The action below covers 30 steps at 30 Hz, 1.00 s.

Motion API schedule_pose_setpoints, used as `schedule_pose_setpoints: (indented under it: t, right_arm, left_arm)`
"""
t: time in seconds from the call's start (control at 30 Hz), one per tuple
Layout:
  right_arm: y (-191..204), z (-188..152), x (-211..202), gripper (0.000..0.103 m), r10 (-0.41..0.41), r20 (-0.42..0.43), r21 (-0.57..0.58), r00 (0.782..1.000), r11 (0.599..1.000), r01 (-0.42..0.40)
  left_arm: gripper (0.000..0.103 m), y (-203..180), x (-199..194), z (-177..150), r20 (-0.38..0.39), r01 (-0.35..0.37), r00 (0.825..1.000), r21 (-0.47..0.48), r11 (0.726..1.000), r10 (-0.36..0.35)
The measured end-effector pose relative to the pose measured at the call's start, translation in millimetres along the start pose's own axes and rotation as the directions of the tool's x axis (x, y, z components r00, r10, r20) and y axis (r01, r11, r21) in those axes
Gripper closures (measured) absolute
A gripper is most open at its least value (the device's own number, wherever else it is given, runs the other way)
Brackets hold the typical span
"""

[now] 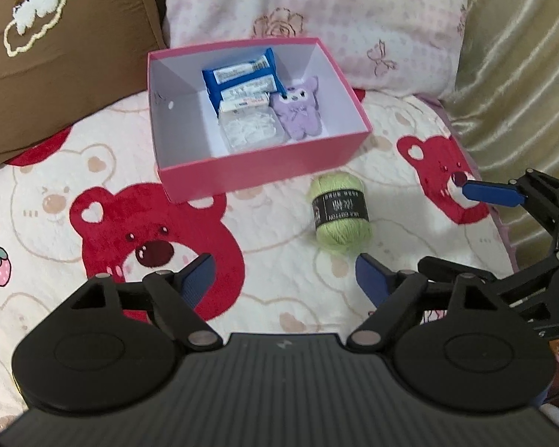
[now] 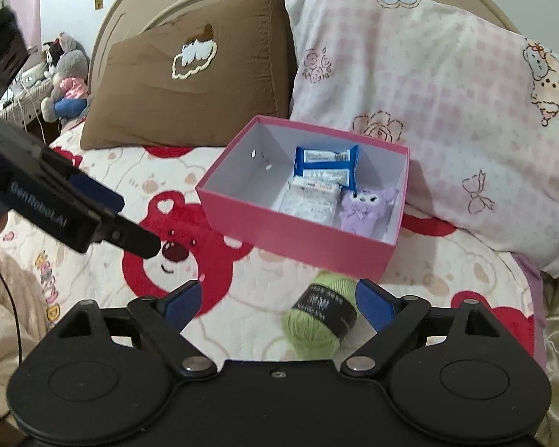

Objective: Organize objects
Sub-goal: 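Move both grippers down to the green yarn ball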

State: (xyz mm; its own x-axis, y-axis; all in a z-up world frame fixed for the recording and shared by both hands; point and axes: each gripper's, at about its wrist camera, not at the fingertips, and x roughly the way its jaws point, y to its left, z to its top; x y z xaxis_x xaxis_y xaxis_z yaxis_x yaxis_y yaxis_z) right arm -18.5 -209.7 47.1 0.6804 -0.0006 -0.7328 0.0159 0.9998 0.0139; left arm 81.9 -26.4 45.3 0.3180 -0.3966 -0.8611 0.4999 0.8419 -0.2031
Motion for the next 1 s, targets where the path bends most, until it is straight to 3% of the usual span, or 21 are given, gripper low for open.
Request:
schedule_pose_setpoints:
  t: [0.27,0.57,0.87,1.0]
  right_arm:
    - [-1,-23,1,0.011,0.002,-0.02,0.033,1.0,0.999,-0.001]
    - [-2,-47,17,0.011,0.007,-0.038,0.071,0.999,0.997,-0.005]
    - [-6,-64,27,0.011,-0.005,-0.008,0.106,1.0,0.994,0.006]
    - [-13,-72,40,0.011,0.02,-0.013,0.209,1.0,0.978,-0.017]
  left_arm:
    - [0.007,-9,20,-10,-0.058,0.045,0.997,0.012,0.999,-0.044]
    - [0.006,-17,37,-19,-0.09,0.036,0.995,0.036,0.999,-0.033]
    - [0.006,-18,50,-33,-0.031,-0.017,0.999,0.062,0.998,0.019]
    - [0.006,-25,55,-34,-0.006,-0.033,0.999,0.098,0.995,0.034]
